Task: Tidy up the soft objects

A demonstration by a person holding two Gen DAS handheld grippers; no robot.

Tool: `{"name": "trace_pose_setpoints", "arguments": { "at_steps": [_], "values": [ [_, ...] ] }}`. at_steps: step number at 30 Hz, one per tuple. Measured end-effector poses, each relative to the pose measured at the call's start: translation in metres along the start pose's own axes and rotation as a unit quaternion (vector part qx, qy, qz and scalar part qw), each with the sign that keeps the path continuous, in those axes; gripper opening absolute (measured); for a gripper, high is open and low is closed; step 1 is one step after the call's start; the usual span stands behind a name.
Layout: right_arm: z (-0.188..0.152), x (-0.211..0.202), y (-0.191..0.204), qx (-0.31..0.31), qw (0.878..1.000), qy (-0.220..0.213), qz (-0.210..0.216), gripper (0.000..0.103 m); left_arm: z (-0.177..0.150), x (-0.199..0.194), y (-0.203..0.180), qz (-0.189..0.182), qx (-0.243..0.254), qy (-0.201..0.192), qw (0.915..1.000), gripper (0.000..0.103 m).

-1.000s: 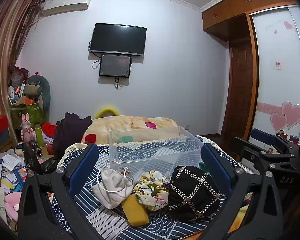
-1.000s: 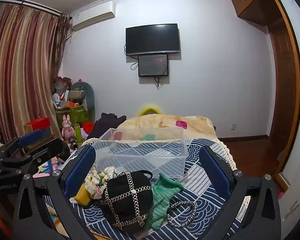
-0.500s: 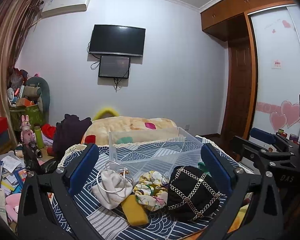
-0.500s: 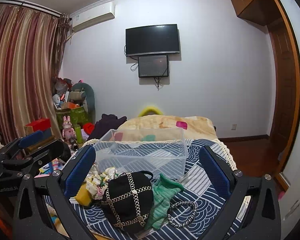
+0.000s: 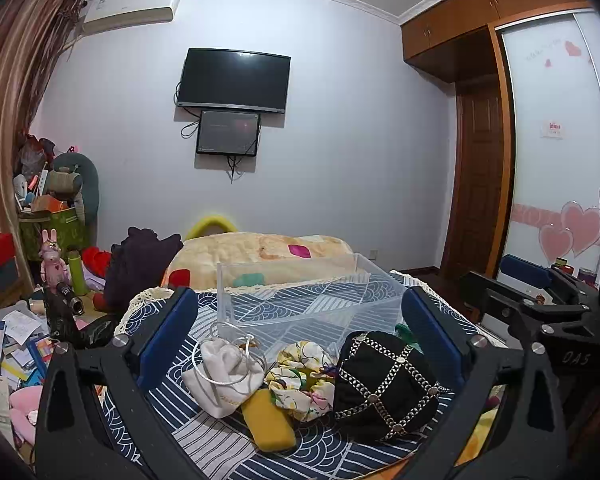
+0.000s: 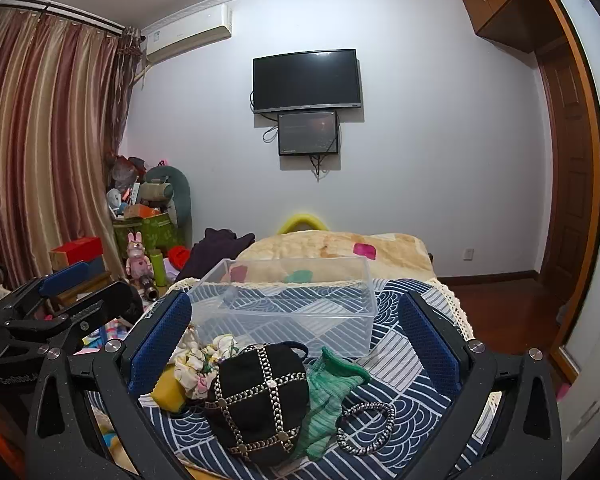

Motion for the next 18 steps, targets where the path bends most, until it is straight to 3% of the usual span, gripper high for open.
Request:
{"name": "trace_pose_setpoints", "arguments": {
  "at_steps": [18],
  "values": [
    [0.0014,-0.0003,0.0014,0.001,1.000,-0.002,0.001,0.103,0.0000,-0.0001,-0.0018,-0.002,-0.003,-0.001,1.0000,0.103]
  ]
}}
Point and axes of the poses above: each gripper's, at about its wrist camera, not at the fingertips, and x roughly the way its jaws point, y to its left, z to its top, the point moved 4 cm from there along x, roughly the way its jaws point, and after that the axes turned 9 degrees about z, right-handed, at the moved point
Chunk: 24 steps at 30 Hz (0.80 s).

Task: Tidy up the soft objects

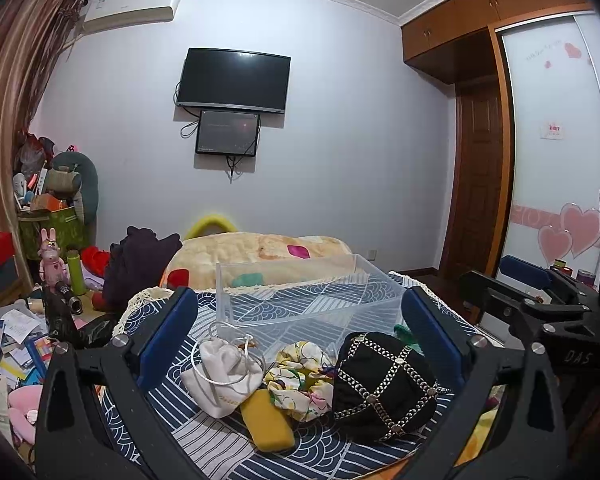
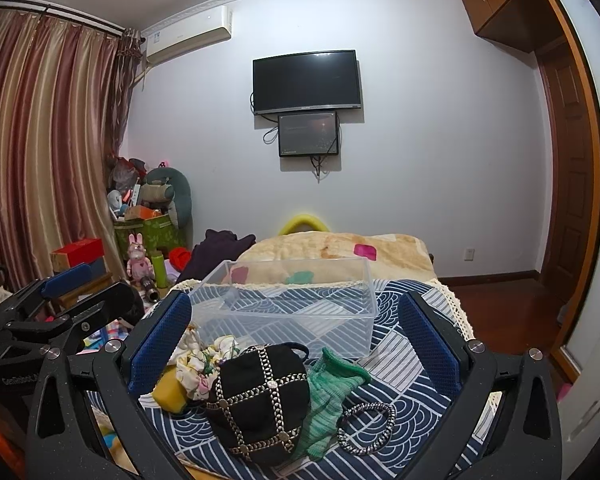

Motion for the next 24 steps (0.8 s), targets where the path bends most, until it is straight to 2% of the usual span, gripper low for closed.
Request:
{"name": "trace_pose_setpoints", "arguments": {
  "at_steps": [16,19,20,23,24],
  "values": [
    [-0.005,0.006,-0.006,0.024,1.000,0.008,0.009,0.103,-0.006,0.009,0.002,-0.011,0.000,0.012,0.9999,0.103],
    [-0.011,0.013,-0.008,0.031,0.999,0.021,0.015,0.098,-0.010,0.013,0.005,-0.008,0.004,0.017,0.9998,0.103],
    [-0.013,0.014,-0.007,0.029,0.999,0.026,0.015,0.092,-0.011,0.014,0.007,-0.004,0.004,0.017,0.9998,0.100],
    [-0.022,0.023,-0.005,0.022,0.998,0.048,0.020,0.082,-0.015,0.023,0.014,-0.003,0.000,0.033,0.9994,0.080],
    [-0.025,0.027,-0.003,0.022,0.998,0.058,0.026,0.078,-0.017,0.028,0.017,-0.004,-0.005,0.044,0.9990,0.078]
  ]
}}
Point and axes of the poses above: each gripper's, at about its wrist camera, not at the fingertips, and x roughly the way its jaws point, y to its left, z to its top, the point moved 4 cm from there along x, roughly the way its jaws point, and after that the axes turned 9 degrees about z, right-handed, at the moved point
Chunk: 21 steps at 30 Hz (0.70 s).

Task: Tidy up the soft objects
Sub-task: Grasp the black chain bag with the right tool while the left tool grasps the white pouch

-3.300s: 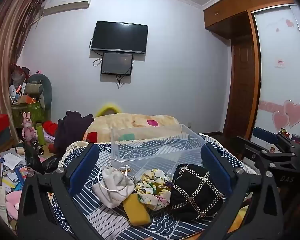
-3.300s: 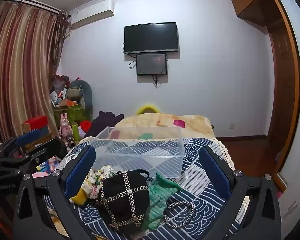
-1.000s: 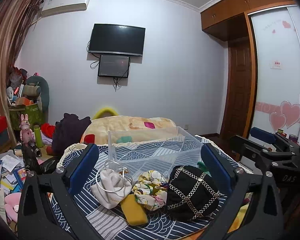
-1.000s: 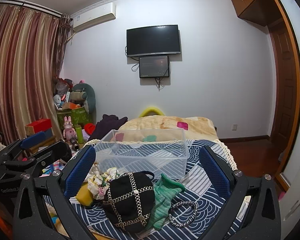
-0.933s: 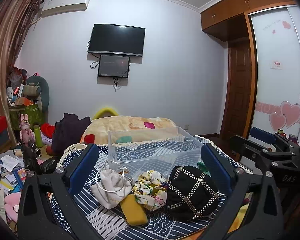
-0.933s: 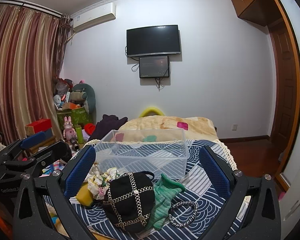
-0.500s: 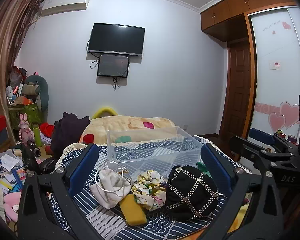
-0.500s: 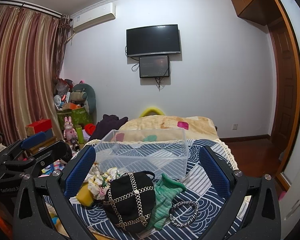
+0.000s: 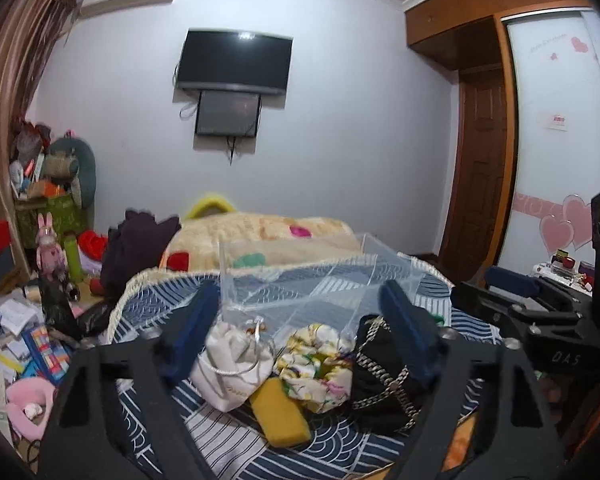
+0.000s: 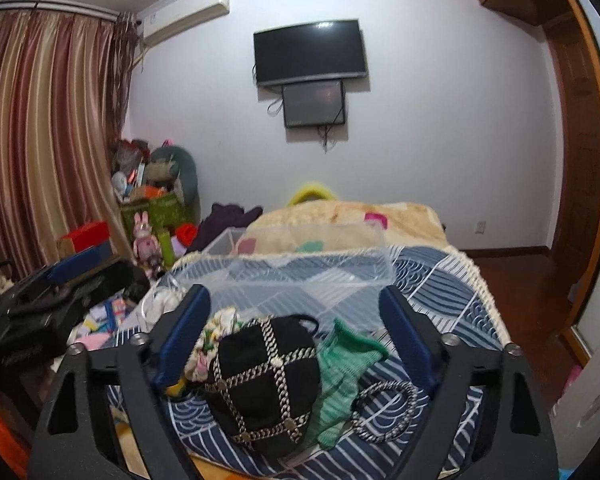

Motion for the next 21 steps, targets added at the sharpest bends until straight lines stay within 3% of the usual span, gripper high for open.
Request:
{"name": "trace_pose_setpoints", "arguments": {
  "at_steps": [5,9,14,21],
  "values": [
    [-0.013,0.014,0.006,-0.006,0.999,0.035,0.019,0.065,-0.013,0.023,0.016,0.016,-0.008,0.037,0.9992,0.070],
    [-0.022,0.026,0.010,-0.017,0.998,0.059,0.018,0.065,-0.026,0.041,0.030,0.036,-0.015,0.063,0.9973,0.064],
    [-0.034,0.039,0.006,-0.007,0.996,0.084,0.020,0.065,-0.045,0.065,0.046,0.057,-0.024,0.097,0.9933,0.063],
    [-0.044,0.051,0.009,-0.023,0.994,0.109,0.014,0.066,-0.069,0.092,0.057,0.039,-0.048,0.159,0.9854,0.063]
  ]
}}
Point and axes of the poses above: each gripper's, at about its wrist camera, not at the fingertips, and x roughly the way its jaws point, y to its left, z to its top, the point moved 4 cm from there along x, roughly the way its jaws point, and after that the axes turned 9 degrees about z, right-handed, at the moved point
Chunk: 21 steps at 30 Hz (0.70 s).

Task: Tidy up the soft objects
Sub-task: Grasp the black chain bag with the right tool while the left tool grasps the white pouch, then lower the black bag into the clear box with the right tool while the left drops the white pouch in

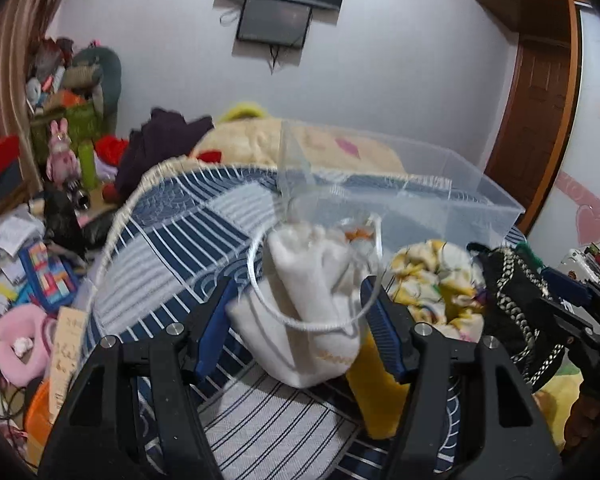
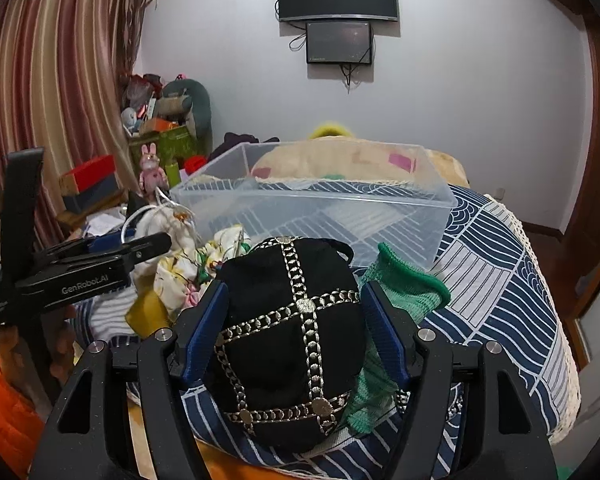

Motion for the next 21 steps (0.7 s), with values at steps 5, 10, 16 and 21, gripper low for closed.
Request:
{"name": "trace_pose_setpoints", "arguments": {
  "at_steps": [5,10,16,21],
  "values": [
    [-0.004,0.007,-0.002,-0.015,1.000,0.008,-0.021,0.046,-0.007,0.015,0.002,-0.020,-0.011,0.026,0.9994,0.047],
    [-0.003,0.004,-0.008,-0.004,1.000,0.004,-0.023,0.025,-0.005,0.009,0.001,-0.030,-0.006,0.021,0.9993,0.029],
    [0.004,-0.007,-0.006,0.001,0.999,-0.024,-0.026,0.015,0.005,-0.013,-0.005,-0.016,0.008,-0.021,0.9996,0.023],
    [0.013,-0.023,-0.007,0.009,0.998,-0.053,-0.019,0.013,0.018,-0.032,-0.004,-0.027,-0.002,-0.050,0.9984,0.023]
  ]
}}
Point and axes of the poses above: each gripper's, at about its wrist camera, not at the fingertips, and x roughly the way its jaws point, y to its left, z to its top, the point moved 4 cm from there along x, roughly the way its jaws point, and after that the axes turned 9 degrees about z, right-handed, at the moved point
